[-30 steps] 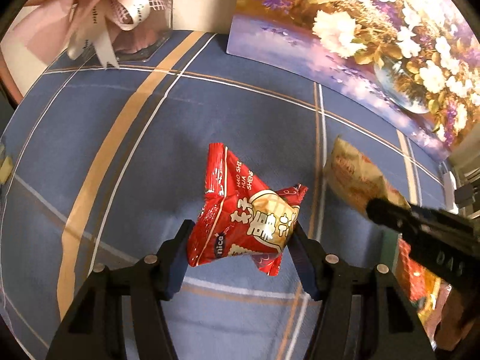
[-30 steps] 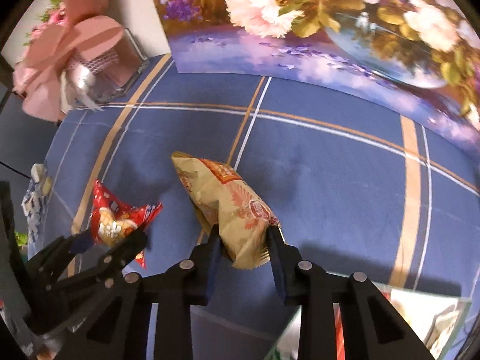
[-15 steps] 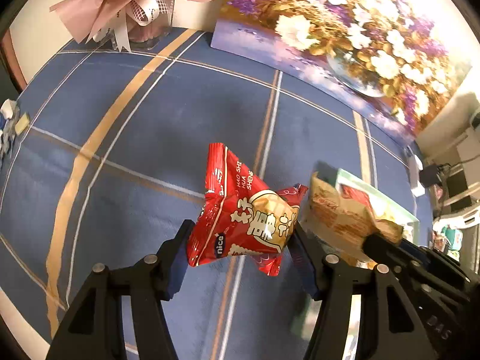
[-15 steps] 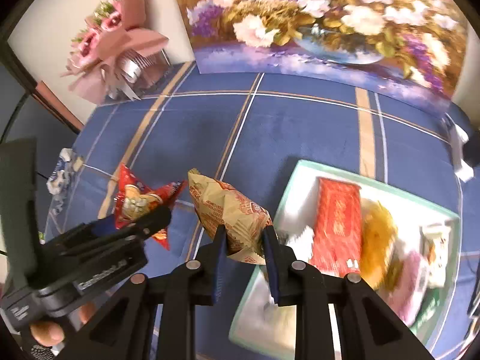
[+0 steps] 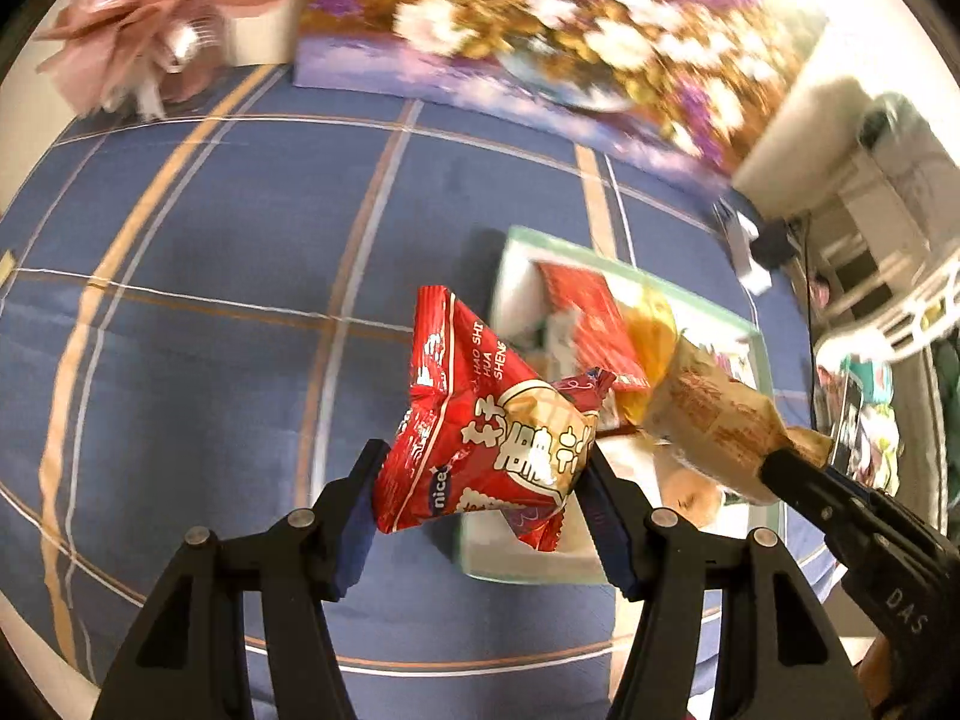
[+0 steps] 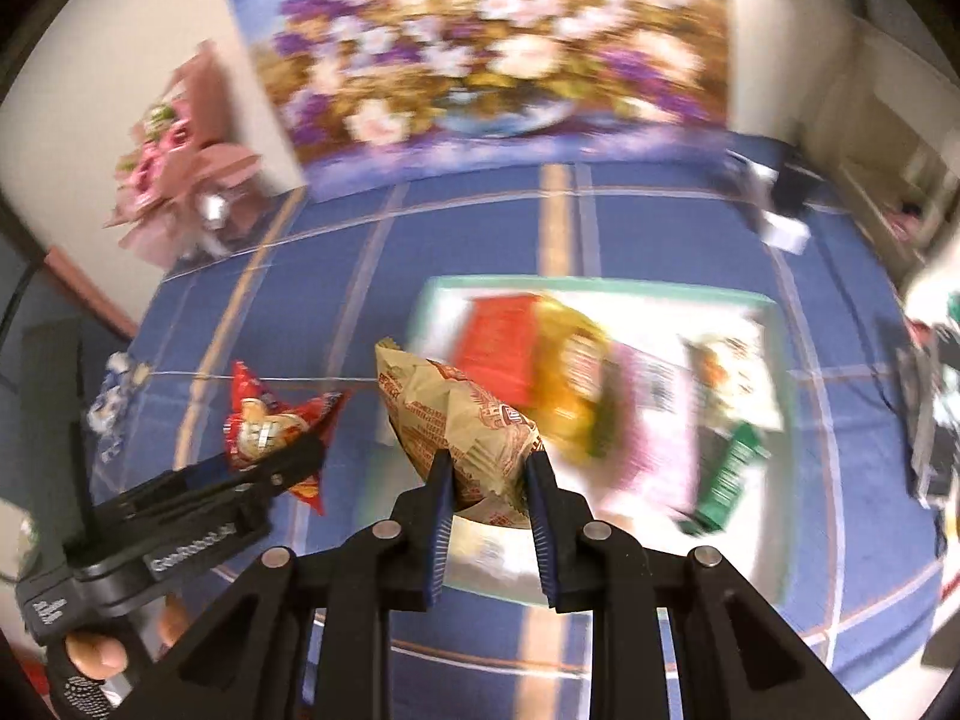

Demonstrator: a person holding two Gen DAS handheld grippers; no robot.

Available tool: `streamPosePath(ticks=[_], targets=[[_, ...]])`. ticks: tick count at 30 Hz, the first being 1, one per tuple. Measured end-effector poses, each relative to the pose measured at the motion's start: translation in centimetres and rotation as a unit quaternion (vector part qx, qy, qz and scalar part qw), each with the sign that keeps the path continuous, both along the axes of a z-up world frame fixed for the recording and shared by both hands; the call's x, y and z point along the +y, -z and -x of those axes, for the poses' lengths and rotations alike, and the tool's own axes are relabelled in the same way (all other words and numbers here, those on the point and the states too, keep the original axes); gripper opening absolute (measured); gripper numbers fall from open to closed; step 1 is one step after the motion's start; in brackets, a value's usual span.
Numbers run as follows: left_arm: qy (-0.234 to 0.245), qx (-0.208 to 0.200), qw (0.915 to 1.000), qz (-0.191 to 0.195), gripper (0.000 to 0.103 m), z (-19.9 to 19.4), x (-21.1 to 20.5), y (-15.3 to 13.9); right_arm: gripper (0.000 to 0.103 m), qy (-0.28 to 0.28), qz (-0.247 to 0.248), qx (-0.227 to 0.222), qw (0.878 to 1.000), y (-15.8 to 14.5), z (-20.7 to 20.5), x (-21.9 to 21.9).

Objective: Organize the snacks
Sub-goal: 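Carry the red pack and yellow bag into the tray and open both tools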

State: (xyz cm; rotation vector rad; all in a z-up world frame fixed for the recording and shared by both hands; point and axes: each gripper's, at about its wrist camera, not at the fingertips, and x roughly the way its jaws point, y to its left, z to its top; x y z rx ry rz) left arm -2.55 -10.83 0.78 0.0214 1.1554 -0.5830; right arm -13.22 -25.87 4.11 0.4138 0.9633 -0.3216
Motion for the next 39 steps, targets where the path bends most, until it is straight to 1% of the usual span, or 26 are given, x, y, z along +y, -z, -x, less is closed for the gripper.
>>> streamPosePath(ticks=[5, 7, 9, 11, 14, 19, 21, 23, 24, 26, 27, 28, 30, 32, 33, 34, 35, 36, 39], targets=[[0.026, -0.005, 0.9996, -0.006, 0.064, 1.2, -2.3, 1.4, 0.025, 0.048, 0.004, 0.021, 0.999, 2.5, 2.9, -2.1], [0.037, -0.004, 0.9993, -0.004, 0.063, 1.4, -2.9, 2.1, 0.025, 0.057, -0.007, 0.019, 0.998, 3.5, 3.4, -2.4], [0.048, 0.010, 0.9988, -0.007, 0.063, 1.5, -3.7, 3.2, 0.025, 0.066, -0.006, 0.019, 0.998, 4.1, 3.5, -2.2], [0.055, 0.028, 0.9980, -0.009, 0.059, 1.3, -4.1, 4.2, 0.025, 0.068, 0.001, 0.021, 0.997, 4.5, 3.4, -1.7], [0.056, 0.070, 0.9959, 0.010, 0.058, 0.7, -4.5, 5.5, 0.025, 0.068, 0.007, 0.031, 0.997, 5.3, 2.8, -0.7], [0.062, 0.075, 0.9952, 0.013, 0.058, 0.6, -4.7, 5.4, 0.027, 0.077, 0.019, 0.048, 0.996, 6.4, 2.5, 0.4], [0.061, 0.079, 0.9949, 0.012, 0.062, 0.6, -4.5, 5.1, 0.027, 0.079, 0.029, 0.057, 0.995, 6.6, 2.5, 0.8], [0.059, 0.090, 0.9941, 0.015, 0.082, 0.5, -4.1, 5.1, 0.029, 0.080, 0.034, 0.061, 0.994, 6.7, 2.4, 1.0], [0.057, 0.094, 0.9938, 0.015, 0.085, 0.5, -3.9, 5.1, 0.031, 0.080, 0.035, 0.059, 0.994, 6.7, 2.6, 1.1], [0.058, 0.107, 0.9922, 0.026, 0.085, 0.4, -3.1, 4.9, 0.039, 0.083, 0.037, 0.056, 0.994, 6.5, 2.8, 1.3], [0.057, 0.111, 0.9918, 0.030, 0.086, 0.4, -3.0, 4.9, 0.047, 0.087, 0.038, 0.053, 0.994, 6.4, 3.0, 1.4], [0.057, 0.115, 0.9912, 0.034, 0.087, 0.4, -2.8, 4.8, 0.052, 0.089, 0.037, 0.050, 0.994, 6.3, 3.2, 1.5], [0.060, 0.126, 0.9892, 0.046, 0.090, 0.4, -2.5, 4.6, 0.052, 0.095, 0.033, 0.041, 0.994, 6.0, 3.6, 1.5], [0.059, 0.134, 0.9880, 0.050, 0.090, 0.5, -2.2, 4.6, 0.052, 0.100, 0.030, 0.032, 0.994, 5.7, 4.0, 1.6], [0.058, 0.135, 0.9880, 0.048, 0.093, 0.5, -1.9, 4.4, 0.053, 0.102, 0.030, 0.029, 0.994, 5.5, 4.1, 1.7], [0.057, 0.134, 0.9882, 0.048, 0.098, 0.6, -1.8, 4.3, 0.059, 0.104, 0.033, 0.026, 0.994, 5.3, 4.2, 1.9], [0.057, 0.133, 0.9884, 0.049, 0.100, 0.7, -1.7, 4.2, 0.062, 0.104, 0.034, 0.025, 0.994, 5.2, 4.1, 2.0], [0.054, 0.133, 0.9884, 0.050, 0.100, 0.6, -1.6, 4.2, 0.064, 0.106, 0.035, 0.022, 0.994, 5.1, 4.2, 2.2], [0.043, 0.140, 0.9873, 0.061, 0.100, 0.5, -0.9, 4.2, 0.064, 0.106, 0.033, 0.021, 0.994, 5.2, 4.3, 2.7]])
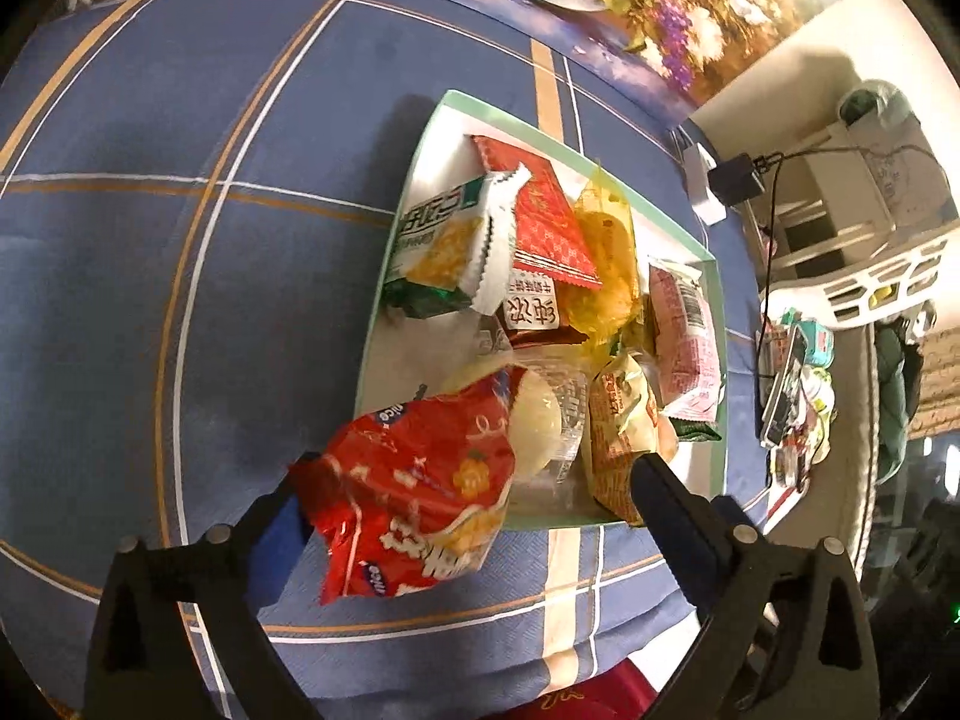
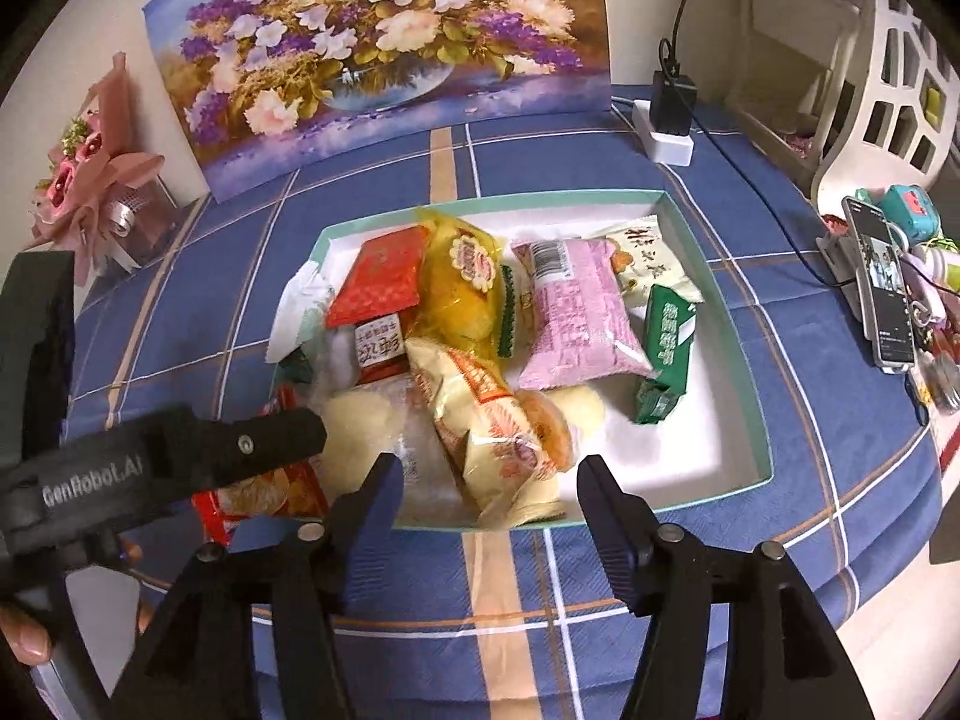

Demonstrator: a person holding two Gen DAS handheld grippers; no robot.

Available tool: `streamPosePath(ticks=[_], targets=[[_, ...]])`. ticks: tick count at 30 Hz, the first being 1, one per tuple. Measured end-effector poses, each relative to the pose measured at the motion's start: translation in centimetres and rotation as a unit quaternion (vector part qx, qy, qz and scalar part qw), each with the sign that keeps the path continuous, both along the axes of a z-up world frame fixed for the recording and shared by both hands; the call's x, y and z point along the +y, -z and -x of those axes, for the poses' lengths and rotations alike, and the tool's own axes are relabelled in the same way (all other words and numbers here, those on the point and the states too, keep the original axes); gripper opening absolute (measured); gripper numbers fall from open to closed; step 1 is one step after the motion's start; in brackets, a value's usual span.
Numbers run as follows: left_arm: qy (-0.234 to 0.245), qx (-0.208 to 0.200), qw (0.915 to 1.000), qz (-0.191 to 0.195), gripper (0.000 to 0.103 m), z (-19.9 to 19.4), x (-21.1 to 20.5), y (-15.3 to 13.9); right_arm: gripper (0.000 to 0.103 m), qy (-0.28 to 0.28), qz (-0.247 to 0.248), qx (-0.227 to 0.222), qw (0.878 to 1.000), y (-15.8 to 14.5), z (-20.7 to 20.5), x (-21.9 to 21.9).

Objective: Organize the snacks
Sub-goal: 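Carry the red pack and yellow bag into the tray and open both tools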

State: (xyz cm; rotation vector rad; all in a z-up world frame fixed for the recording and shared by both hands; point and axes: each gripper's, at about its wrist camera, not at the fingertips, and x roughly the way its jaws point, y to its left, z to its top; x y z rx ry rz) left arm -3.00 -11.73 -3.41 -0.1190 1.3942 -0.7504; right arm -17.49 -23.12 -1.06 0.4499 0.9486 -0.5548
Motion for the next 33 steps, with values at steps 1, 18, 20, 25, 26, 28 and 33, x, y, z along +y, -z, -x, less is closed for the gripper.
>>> streamPosePath(ticks=[1, 18, 20, 25, 26, 28, 33], targets=[[-0.005, 0.000, 1.0000, 0.002, 0.100, -0.1, 0.4, -0.1, 0.064, 0.000, 0.001, 0.001, 1.000, 0.1, 0.0, 0.2], [-0.066, -0.011, 0.9976, 0.018, 0.100, -0.6, 5.1, -1.1, 0.065, -0.005, -0.002, -0.010, 1.000, 0.1, 0.8, 1.0], [-0.065, -0.017, 0.9977, 0.002, 0.100, 0.0, 5.7, -1.2, 0.065, -0.006, -0.004, -0.009, 1.000, 0.1, 0.9, 1.0], [-0.057, -0.009, 0.9976, -0.039, 0.100, 0.9, 5.5, 0.0, 0.065, -0.006, -0.014, -0.015, 1.000, 0.1, 1.2, 1.0], [-0.058, -0.003, 0.9974, -0.044, 0.100, 0.9, 5.6, 0.4, 0.065, -0.007, -0.013, -0.015, 1.000, 0.1, 1.2, 1.1], [-0.061, 0.002, 0.9968, -0.052, 0.097, 0.7, 5.8, 1.0, 0.065, -0.010, -0.014, -0.016, 1.000, 0.0, 1.2, 1.2], [-0.053, 0.019, 0.9978, -0.035, 0.064, 0.7, 5.6, 1.5, 0.065, -0.010, -0.021, -0.019, 1.000, 0.2, 1.3, 1.0]])
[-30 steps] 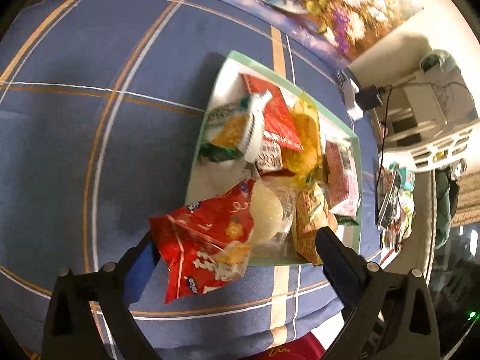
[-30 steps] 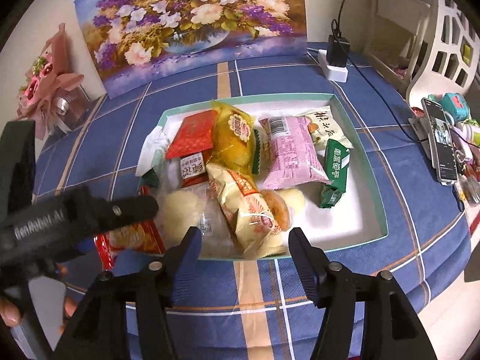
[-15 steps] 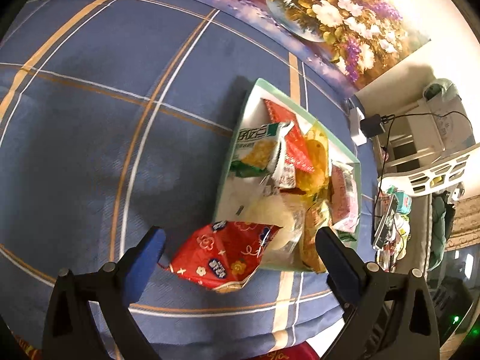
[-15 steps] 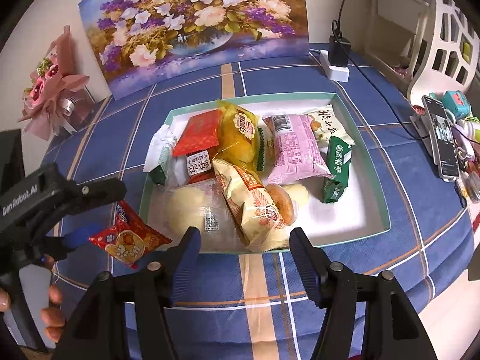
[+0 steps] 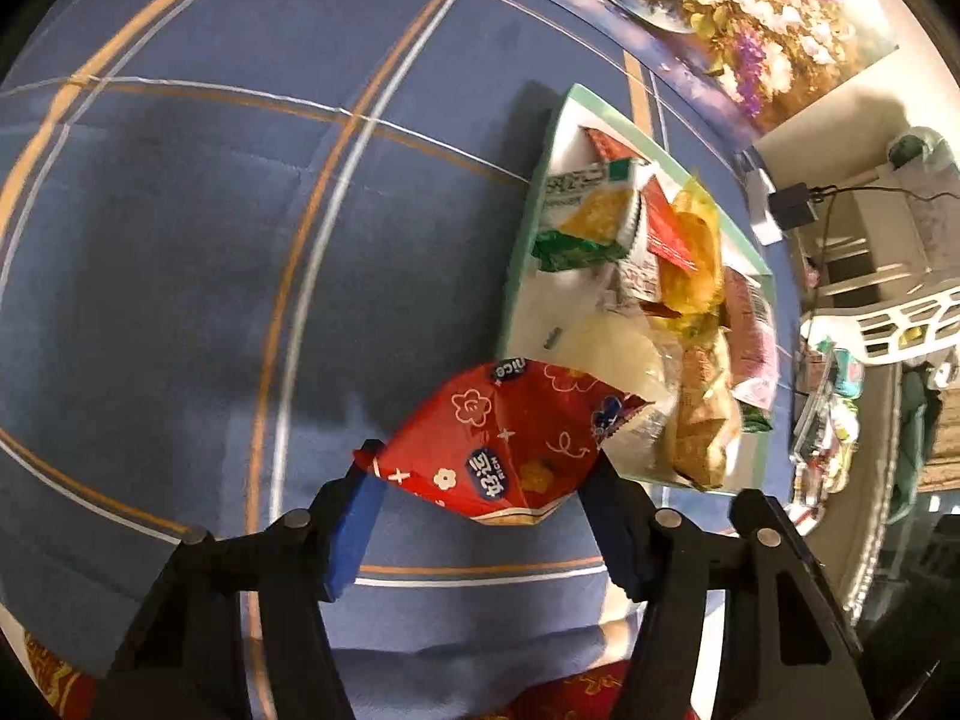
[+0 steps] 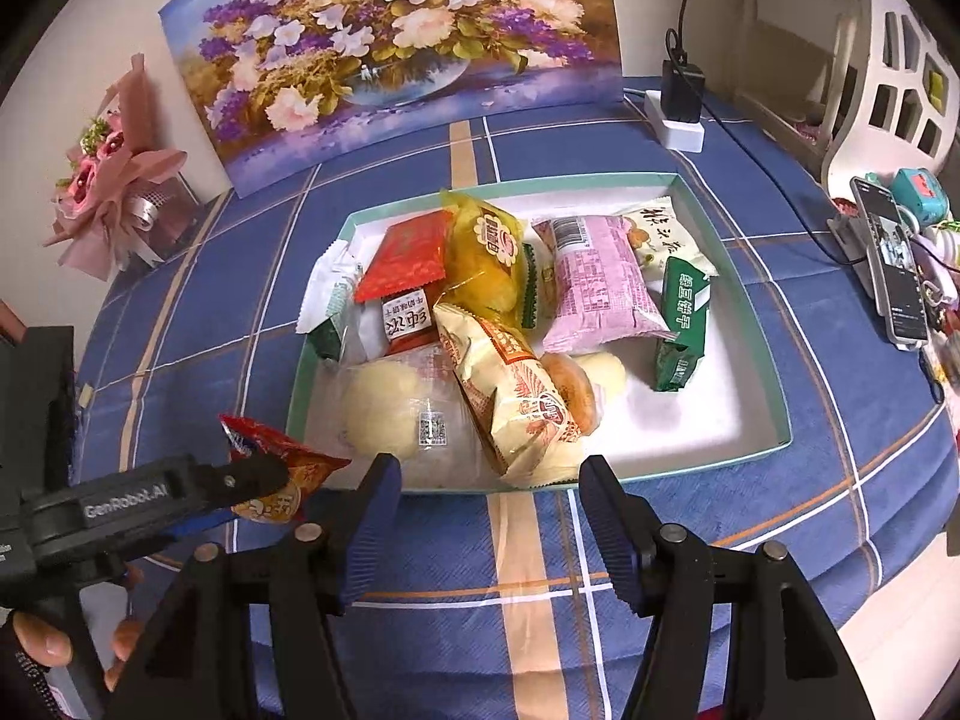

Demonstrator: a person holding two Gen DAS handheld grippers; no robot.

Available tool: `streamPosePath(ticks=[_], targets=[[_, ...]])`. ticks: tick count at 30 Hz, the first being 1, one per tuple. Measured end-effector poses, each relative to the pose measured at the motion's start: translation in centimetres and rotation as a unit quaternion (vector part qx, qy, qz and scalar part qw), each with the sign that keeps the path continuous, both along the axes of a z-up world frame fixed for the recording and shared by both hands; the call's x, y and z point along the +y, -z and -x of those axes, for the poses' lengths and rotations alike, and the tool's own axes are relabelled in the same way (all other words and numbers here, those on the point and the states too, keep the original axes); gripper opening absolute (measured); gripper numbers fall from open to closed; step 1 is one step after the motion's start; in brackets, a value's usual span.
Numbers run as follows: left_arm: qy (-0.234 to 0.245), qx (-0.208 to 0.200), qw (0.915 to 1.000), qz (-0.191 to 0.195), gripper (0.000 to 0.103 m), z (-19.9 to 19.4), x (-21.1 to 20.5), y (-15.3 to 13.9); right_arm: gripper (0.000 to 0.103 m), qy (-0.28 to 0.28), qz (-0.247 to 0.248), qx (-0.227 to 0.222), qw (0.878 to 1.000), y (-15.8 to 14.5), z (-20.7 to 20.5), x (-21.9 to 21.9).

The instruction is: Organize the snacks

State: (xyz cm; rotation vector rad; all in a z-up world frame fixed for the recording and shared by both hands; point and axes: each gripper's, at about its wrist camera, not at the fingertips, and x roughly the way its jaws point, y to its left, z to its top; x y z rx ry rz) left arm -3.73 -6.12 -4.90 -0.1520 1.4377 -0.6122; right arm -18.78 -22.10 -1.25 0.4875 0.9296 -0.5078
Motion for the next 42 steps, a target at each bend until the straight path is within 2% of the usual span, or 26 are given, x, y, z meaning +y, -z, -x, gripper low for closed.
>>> streamPosePath(ticks=[4, 7, 13, 18, 20, 23, 26, 29, 31, 34, 37, 38, 39, 40, 42], targets=[[-0.006, -0.011, 0.9999, 0.010, 0.062, -0.1, 0.3, -0.6, 0.065, 0.004, -0.006, -0.005, 1.000, 0.1, 0.1, -0.4], [0.000, -0.040, 0.9986, 0.034, 0.062, 0.1, -0.7, -2.3, 0.065, 0.007, -0.018, -0.015, 1.000, 0.1, 0.3, -0.8], [0.037, -0.104, 0.9929, 0.046, 0.062, -0.4, -5.5, -5.2, 0.065, 0.022, -0.026, -0.027, 0.999, 0.4, 0.6, -2.1], [0.061, -0.125, 0.9897, 0.036, 0.063, -0.8, -9.9, -5.4, 0.065, 0.031, -0.030, -0.023, 0.999, 0.8, 0.6, -3.0], [0.064, -0.115, 0.9906, 0.036, 0.075, -1.0, -10.2, -5.2, 0.065, 0.030, -0.027, -0.021, 0.999, 0.9, 0.6, -3.0], [0.062, -0.107, 0.9916, 0.039, 0.078, -0.7, -9.4, -4.9, 0.065, 0.027, -0.023, -0.019, 0.999, 0.8, 0.5, -2.8], [0.048, -0.125, 0.9909, 0.013, 0.078, -0.1, -7.9, -5.1, 0.065, 0.024, -0.019, -0.017, 0.999, 0.7, 0.4, -2.5], [0.023, -0.162, 0.9850, -0.054, 0.080, 0.7, -5.6, -5.1, 0.065, 0.022, -0.010, -0.012, 1.000, 0.6, 0.4, -1.9], [0.007, -0.196, 0.9749, -0.106, 0.093, 1.4, -4.3, -5.1, 0.068, 0.020, -0.007, -0.008, 1.000, 0.7, 0.3, -1.4], [-0.007, -0.233, 0.9594, -0.158, 0.094, 2.1, -2.7, -4.9, 0.082, 0.014, -0.002, -0.002, 1.000, 0.8, 0.0, -0.6], [-0.007, -0.252, 0.9457, -0.205, 0.094, 2.8, -1.5, -4.5, 0.083, 0.011, 0.009, 0.005, 1.000, 0.8, -0.1, 0.1], [-0.008, -0.255, 0.9425, -0.216, 0.094, 3.0, -1.2, -4.4, 0.084, 0.012, 0.009, 0.007, 1.000, 0.9, 0.0, 0.2], [-0.010, -0.255, 0.9416, -0.220, 0.094, 3.1, -0.9, -4.3, 0.090, 0.013, 0.008, 0.009, 1.000, 1.0, 0.0, 0.3], [-0.013, -0.252, 0.9419, -0.221, 0.094, 3.2, -0.5, -4.2, 0.098, 0.015, 0.008, 0.009, 1.000, 1.0, 0.1, 0.4], [-0.018, -0.246, 0.9440, -0.219, 0.094, 3.4, 0.0, -4.1, 0.103, 0.020, 0.016, 0.007, 1.000, 0.9, 0.2, 0.6]])
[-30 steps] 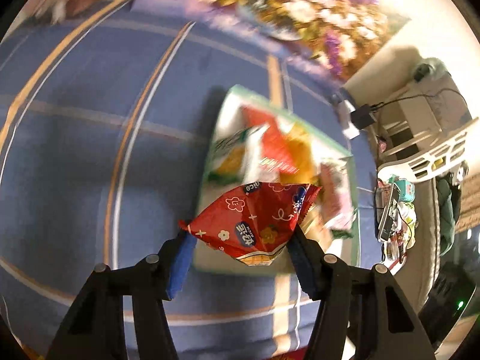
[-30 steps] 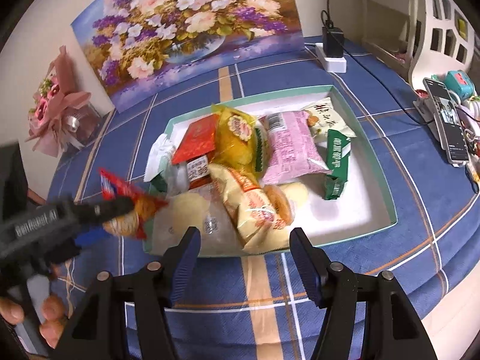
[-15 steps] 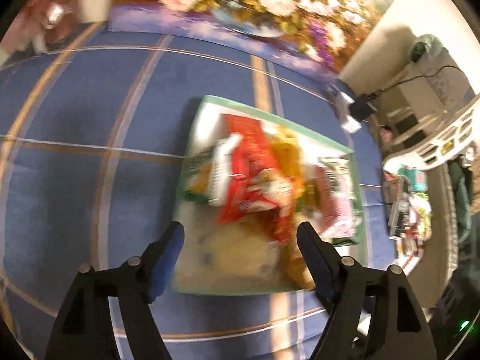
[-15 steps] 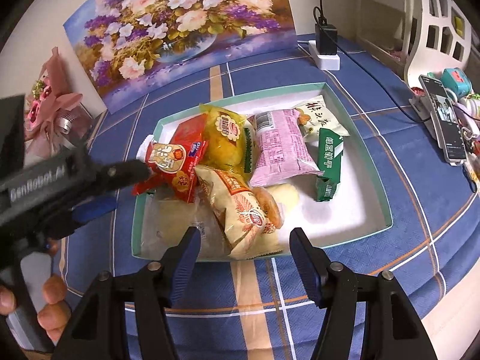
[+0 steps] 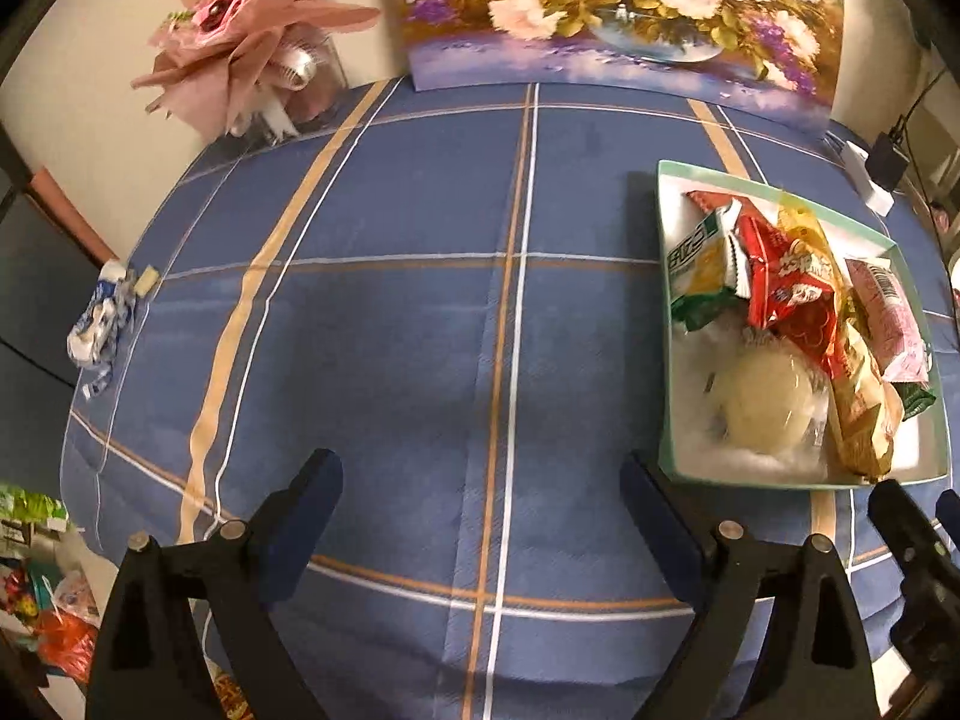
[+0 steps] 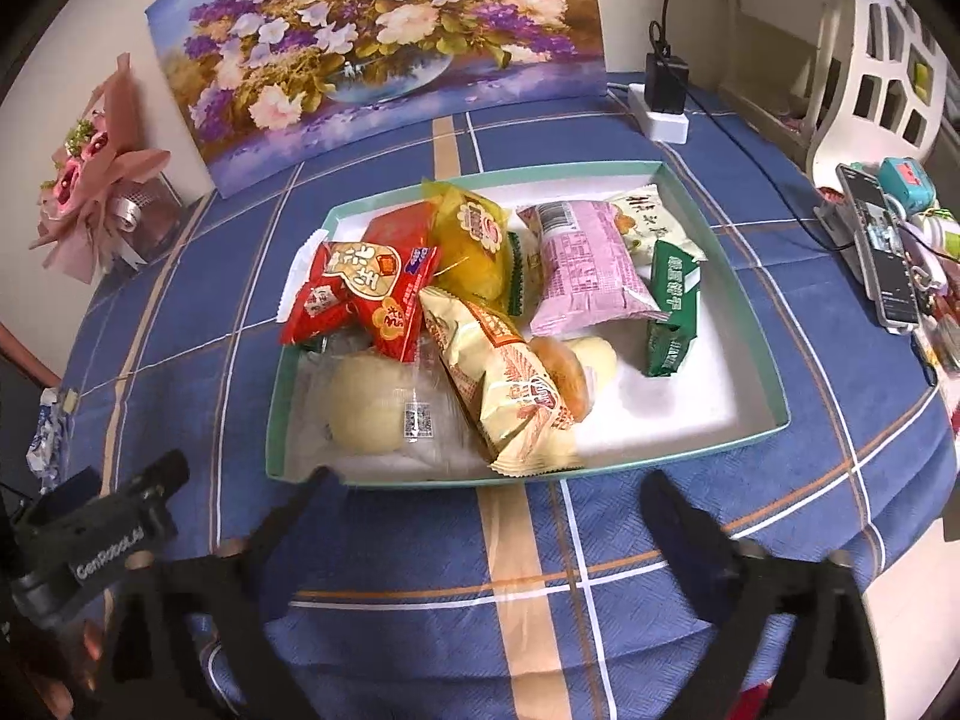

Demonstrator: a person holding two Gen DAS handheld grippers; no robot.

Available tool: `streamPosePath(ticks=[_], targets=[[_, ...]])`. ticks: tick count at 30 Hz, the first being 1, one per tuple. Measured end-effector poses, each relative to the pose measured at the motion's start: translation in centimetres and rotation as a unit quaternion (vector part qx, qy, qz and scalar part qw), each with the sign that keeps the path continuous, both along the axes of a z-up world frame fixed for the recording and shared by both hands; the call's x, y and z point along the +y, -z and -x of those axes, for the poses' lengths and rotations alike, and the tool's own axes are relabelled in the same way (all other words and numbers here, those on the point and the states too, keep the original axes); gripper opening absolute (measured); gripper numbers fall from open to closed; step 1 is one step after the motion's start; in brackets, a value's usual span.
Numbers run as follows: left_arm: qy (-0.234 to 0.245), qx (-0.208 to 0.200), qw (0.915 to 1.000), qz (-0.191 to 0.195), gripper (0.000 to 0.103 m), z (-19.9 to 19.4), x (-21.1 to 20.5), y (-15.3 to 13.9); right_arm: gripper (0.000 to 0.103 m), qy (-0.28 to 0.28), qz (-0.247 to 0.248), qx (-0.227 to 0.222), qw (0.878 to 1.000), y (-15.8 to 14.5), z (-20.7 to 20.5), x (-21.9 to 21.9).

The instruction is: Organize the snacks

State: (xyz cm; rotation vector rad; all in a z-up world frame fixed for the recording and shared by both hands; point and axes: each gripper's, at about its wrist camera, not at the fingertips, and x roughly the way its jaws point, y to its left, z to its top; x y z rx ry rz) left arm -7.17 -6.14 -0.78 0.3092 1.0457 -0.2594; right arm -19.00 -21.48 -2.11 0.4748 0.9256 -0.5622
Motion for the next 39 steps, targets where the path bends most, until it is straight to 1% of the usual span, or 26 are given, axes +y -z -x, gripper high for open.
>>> streamPosePath(ticks=[3, 7, 17, 27, 32, 36, 39], targets=[[-0.006, 0.001, 1.0000, 0.000, 0.094, 0.2, 0.5, -0.1, 0.103, 0.004, 0.004, 0.003, 1.000, 0.0, 0.1, 0.1], [-0.002, 0.009, 1.0000, 0.002, 0.094, 0.1, 0.6, 0.1, 0.103, 0.008, 0.002, 0.004, 1.000, 0.1, 0.1, 0.1], [-0.004, 0.028, 0.9995, -0.014, 0.094, -0.4, 0.2, 1.1, 0.103, 0.016, 0.011, 0.012, 1.000, 0.4, 0.0, -0.3], [-0.008, 0.035, 0.9991, -0.021, 0.094, -0.9, 0.3, 1.4, 0.103, 0.008, 0.019, 0.020, 1.000, 0.6, -0.5, 0.1], [-0.011, 0.035, 0.9990, -0.025, 0.094, -1.0, 0.3, 1.6, 0.103, 0.004, 0.023, 0.023, 0.999, 0.6, -0.7, 0.3], [-0.012, 0.029, 0.9986, -0.043, 0.094, -1.0, 0.1, 1.6, 0.103, 0.005, 0.022, 0.025, 0.999, 0.7, -0.8, 0.4], [-0.011, 0.024, 0.9989, -0.038, 0.094, -0.9, 0.2, 1.3, 0.103, 0.004, 0.022, 0.026, 0.999, 0.7, -0.8, 0.4]])
